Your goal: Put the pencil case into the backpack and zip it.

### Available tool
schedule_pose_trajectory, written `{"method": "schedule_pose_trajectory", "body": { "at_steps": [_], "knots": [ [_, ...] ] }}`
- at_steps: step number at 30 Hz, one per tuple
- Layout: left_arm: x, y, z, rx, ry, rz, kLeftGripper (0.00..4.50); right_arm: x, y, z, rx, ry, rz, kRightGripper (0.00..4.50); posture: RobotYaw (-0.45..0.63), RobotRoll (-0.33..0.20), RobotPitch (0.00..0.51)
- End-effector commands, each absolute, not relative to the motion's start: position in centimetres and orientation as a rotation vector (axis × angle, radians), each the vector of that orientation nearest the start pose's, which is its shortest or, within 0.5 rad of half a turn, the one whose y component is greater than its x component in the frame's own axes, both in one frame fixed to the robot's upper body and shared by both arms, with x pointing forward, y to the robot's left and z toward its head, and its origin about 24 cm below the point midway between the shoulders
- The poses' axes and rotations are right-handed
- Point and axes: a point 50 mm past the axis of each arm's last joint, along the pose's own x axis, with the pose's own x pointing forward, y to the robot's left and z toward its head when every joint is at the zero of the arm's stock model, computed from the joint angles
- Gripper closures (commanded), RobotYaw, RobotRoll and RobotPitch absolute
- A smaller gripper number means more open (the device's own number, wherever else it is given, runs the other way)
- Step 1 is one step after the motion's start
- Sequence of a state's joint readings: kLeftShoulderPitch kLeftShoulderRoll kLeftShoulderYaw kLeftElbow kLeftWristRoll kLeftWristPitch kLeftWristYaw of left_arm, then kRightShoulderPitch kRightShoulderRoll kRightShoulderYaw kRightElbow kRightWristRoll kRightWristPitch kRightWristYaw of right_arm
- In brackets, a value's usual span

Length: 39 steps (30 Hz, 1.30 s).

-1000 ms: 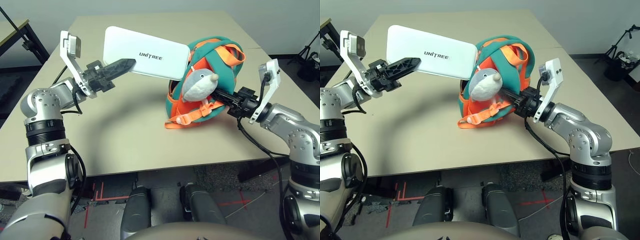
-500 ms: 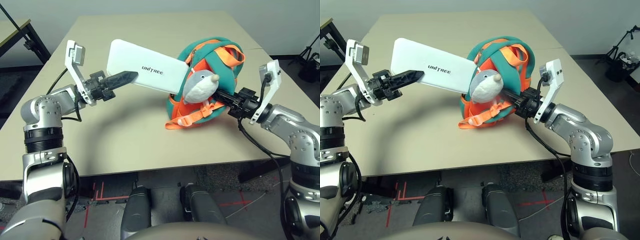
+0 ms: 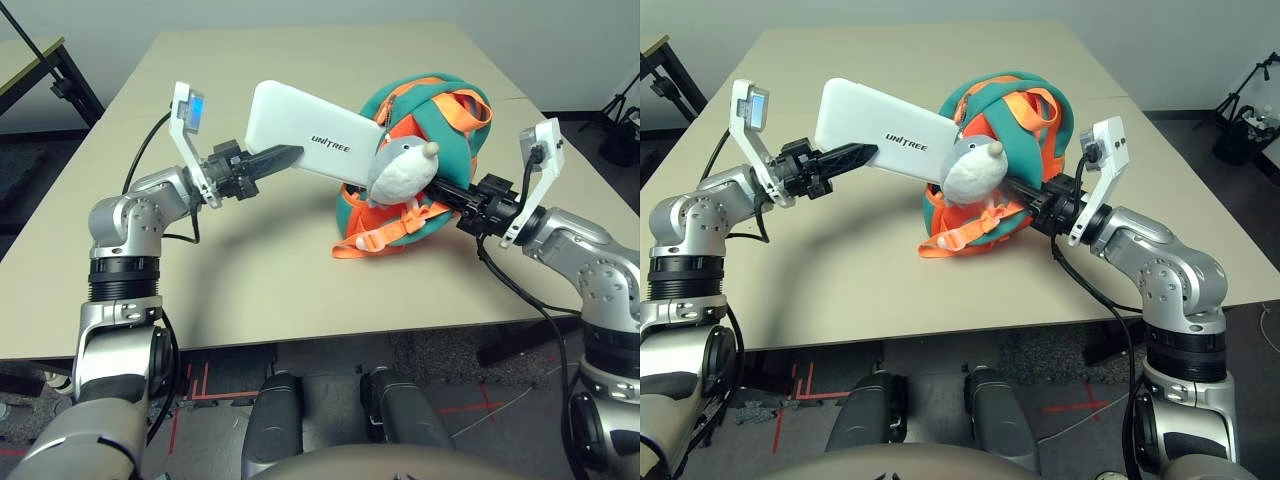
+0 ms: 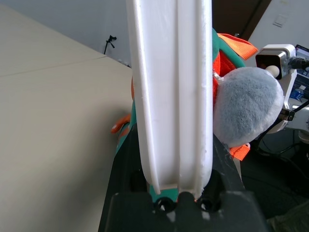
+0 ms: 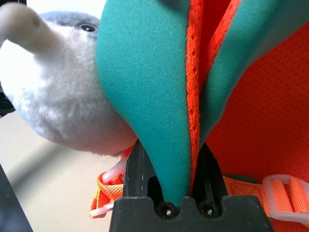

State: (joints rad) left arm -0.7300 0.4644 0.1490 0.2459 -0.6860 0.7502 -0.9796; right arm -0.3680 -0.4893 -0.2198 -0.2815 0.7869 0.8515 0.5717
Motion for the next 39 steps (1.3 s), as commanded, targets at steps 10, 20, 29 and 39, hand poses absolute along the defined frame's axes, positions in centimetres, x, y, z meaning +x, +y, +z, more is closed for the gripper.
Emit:
{"method": "schedule_pose_trajectory", "body": {
  "at_steps": [10, 20, 29, 39],
  "knots": [
    [35.3, 11.6, 18.3, -0.271, 0.009, -1.177, 3.42, 27.0, -17.8, 18.0, 0.233, 0.052, 0.843, 4.28, -0.18, 0.000, 0.080],
    [35.8, 8.1, 17.2, -0.276, 0.032, -1.228, 3.42, 26.9, -17.8, 18.1, 0.229, 0.055, 0.844, 4.28, -0.20, 0.000, 0.072],
    [35.3, 8.8, 17.6, -0.286, 0.057, -1.238, 1.69, 27.0, -17.7, 18.0, 0.225, 0.065, 0.852, 4.28, -0.18, 0.000, 0.076],
    [33.0, 14.0, 20.5, -0.304, 0.049, -1.213, 0.00, 27.2, -17.7, 17.8, 0.224, 0.081, 0.869, 4.28, -0.15, 0.000, 0.090]
  ]
}}
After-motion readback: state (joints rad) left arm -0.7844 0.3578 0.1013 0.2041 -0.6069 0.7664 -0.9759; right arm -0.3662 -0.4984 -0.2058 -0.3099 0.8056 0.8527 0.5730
